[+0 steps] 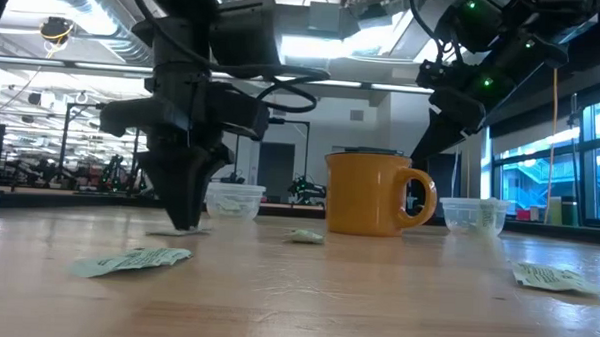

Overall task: Pick and place Stevia / Truvia into bins
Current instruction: Put the white stevia packet into the left transparent container

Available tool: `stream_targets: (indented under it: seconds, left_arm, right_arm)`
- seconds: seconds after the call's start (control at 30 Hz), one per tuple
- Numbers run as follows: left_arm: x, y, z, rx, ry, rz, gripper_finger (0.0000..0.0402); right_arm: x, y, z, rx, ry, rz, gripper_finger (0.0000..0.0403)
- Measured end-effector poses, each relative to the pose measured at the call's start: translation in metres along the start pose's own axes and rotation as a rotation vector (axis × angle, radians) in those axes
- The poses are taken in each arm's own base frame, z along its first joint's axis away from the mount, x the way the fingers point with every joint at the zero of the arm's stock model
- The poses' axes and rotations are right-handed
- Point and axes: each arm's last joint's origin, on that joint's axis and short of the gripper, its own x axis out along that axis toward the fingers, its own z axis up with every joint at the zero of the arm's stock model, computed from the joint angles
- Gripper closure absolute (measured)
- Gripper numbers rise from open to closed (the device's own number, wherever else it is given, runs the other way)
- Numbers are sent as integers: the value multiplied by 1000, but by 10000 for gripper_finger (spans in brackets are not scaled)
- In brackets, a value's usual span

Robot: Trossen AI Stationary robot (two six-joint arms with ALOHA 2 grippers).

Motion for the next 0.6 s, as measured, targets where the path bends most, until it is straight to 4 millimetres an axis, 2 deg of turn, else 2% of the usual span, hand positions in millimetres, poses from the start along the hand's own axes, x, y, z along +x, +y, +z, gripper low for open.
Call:
stream_targets:
  seconds: [0.3, 0.47, 0.6]
  left_arm:
    - [-4, 0, -1, 1, -10, -5, 368]
    - [-19, 0, -7, 17, -17, 0, 396]
    - [-40, 5, -6, 2, -80, -6, 398]
  right_arm:
    - [0, 0, 0, 0, 0, 0, 286]
    - [0, 0, 0, 0, 0, 0, 286]
    - [0, 0, 0, 0, 0, 0, 286]
